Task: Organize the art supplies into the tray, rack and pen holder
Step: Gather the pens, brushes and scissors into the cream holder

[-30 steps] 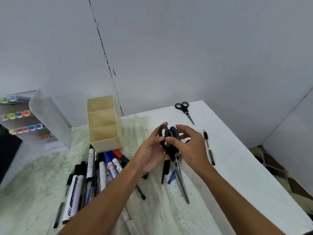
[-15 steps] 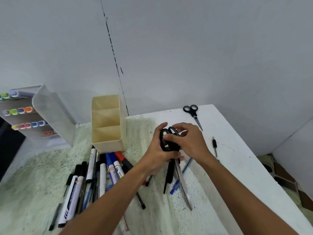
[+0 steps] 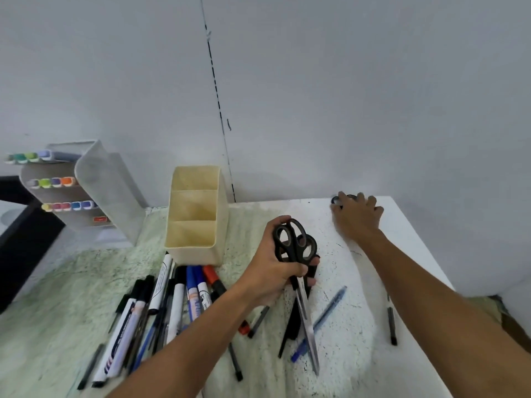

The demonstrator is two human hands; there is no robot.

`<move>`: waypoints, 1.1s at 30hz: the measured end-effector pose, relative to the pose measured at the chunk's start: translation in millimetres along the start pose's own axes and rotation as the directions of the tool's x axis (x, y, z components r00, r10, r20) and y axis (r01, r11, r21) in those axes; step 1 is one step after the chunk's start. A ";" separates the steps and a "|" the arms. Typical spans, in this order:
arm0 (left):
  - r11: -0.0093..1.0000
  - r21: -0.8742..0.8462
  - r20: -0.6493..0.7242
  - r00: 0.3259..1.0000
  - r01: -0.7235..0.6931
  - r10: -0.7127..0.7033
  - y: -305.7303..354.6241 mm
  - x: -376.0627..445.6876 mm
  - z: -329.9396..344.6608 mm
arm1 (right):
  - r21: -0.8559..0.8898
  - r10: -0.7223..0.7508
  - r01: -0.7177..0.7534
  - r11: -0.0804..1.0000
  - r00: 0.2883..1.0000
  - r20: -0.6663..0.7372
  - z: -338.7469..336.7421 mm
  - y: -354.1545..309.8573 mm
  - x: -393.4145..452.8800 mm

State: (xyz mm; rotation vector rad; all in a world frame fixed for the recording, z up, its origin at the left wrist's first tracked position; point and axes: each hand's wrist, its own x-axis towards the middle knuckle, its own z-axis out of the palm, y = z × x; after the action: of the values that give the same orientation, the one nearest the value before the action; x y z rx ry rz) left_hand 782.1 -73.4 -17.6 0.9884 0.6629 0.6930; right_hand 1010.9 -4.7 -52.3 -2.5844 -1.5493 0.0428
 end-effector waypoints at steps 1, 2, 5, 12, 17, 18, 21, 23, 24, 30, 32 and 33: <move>1.000 0.013 -0.007 1.000 -0.002 0.002 1.3 -1.3 -0.7 | -0.039 -0.013 0.011 0.999 0.999 -0.030 0.7 -3.8 -3.2; 1.000 0.027 -0.014 1.000 -0.007 0.008 2.3 -2.6 -1.9 | -0.070 -0.028 0.025 0.997 0.999 -0.042 1.4 -6.7 -6.7; 0.996 0.083 -0.037 0.999 -0.031 0.034 6.5 -7.4 -5.4 | -0.080 -0.072 0.069 0.994 0.997 -0.028 1.9 -11.9 -16.3; 0.984 0.152 -0.056 0.993 -0.094 0.104 22.7 -25.8 -14.2 | 0.234 -0.164 0.167 0.958 0.986 -0.032 -11.0 -31.2 -39.9; 0.940 0.232 -0.096 0.956 -0.249 0.277 64.8 -42.0 -26.5 | 0.650 -0.212 0.269 0.711 0.963 -0.166 -61.4 -77.9 -57.7; 0.917 0.263 -0.114 0.934 -0.300 0.339 78.8 -45.2 -31.0 | 0.711 -0.225 0.287 0.642 0.957 -0.183 -75.0 -91.1 -61.5; 0.821 0.372 -0.148 0.845 -0.434 0.514 124.6 -50.4 -47.1 | 0.852 -0.262 0.318 0.416 0.939 -0.223 -109.1 -128.4 -69.0; 0.760 0.418 -0.165 0.782 -0.497 0.602 156.7 -51.4 -58.8 | 0.906 -0.282 0.318 0.279 0.929 -0.239 -128.1 -152.0 -72.4; 0.728 0.447 -0.175 0.747 -0.520 0.641 172.1 -51.6 -63.7 | 0.925 -0.284 0.313 0.216 0.926 -0.247 -136.0 -162.4 -73.6; 0.404 0.673 -0.119 0.449 -0.619 0.886 237.2 -37.0 -93.7 | 0.924 -0.267 0.382 0.008 0.891 -0.366 -163.2 -206.2 -77.6; 0.314 0.725 -0.099 0.358 -0.613 0.929 240.4 -29.6 -95.5 | 0.917 -0.274 0.399 -0.011 0.881 -0.386 -160.5 -212.6 -76.8; 0.272 0.750 -0.084 0.321 -0.603 0.943 239.1 -25.8 -94.5 | 0.913 -0.277 0.408 -0.010 0.876 -0.395 -157.5 -215.1 -75.7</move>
State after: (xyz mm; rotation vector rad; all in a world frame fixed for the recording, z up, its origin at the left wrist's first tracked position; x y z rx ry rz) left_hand 642.9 45.5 164.7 1.8419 0.8553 1.8733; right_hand 800.7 13.9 127.4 -0.9865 -1.2664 0.6707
